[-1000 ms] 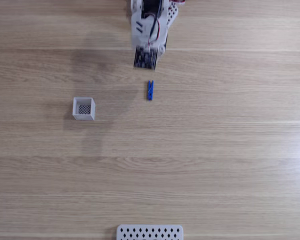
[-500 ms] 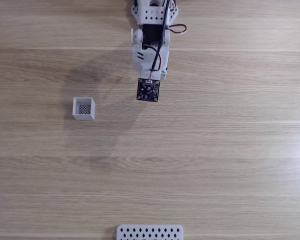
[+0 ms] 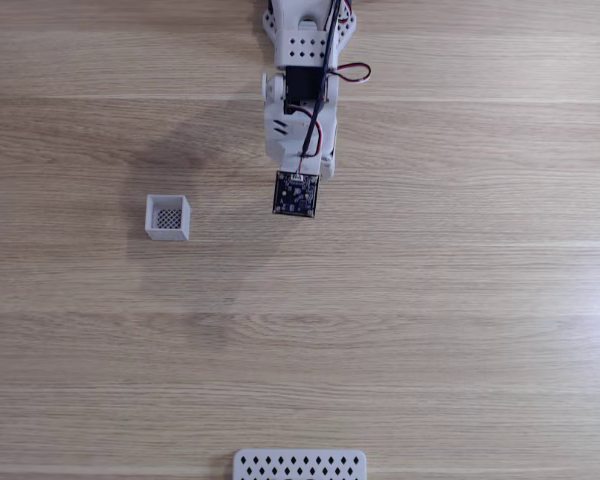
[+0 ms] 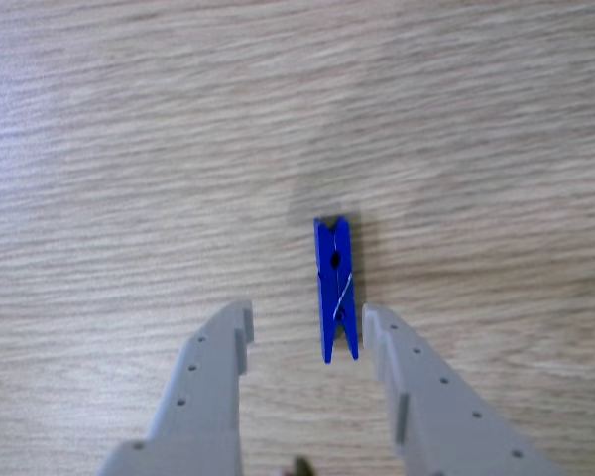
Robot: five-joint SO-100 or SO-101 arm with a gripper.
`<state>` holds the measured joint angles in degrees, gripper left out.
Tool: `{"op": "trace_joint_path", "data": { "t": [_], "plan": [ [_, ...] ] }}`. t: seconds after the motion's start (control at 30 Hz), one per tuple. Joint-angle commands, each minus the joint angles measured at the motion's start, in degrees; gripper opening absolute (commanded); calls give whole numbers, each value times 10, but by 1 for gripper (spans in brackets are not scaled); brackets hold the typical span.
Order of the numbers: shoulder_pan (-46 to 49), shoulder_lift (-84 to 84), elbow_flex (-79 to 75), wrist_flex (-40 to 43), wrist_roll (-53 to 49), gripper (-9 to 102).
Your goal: Grasp a peg and put it in the crate.
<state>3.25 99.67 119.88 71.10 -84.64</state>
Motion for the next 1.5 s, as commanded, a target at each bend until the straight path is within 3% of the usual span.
{"op": "trace_joint_path", "data": {
  "t": [0.0, 0.43, 0.6, 0.7, 0.8, 1.03, 1.17, 1.47],
  "plan": [
    [-3, -4, -4, -16, 7, 18],
    [-2, -56, 34, -24, -2, 18],
    [4, -48, 59, -74, -2, 18],
    [17, -48, 61, -96, -3, 12],
    [27, -39, 61, -112, -3, -3],
    [31, 105, 65, -150, -4, -1],
    [30, 184, 68, -261, -5, -1],
    [146, 142, 134, -682, -16, -1]
  ]
}}
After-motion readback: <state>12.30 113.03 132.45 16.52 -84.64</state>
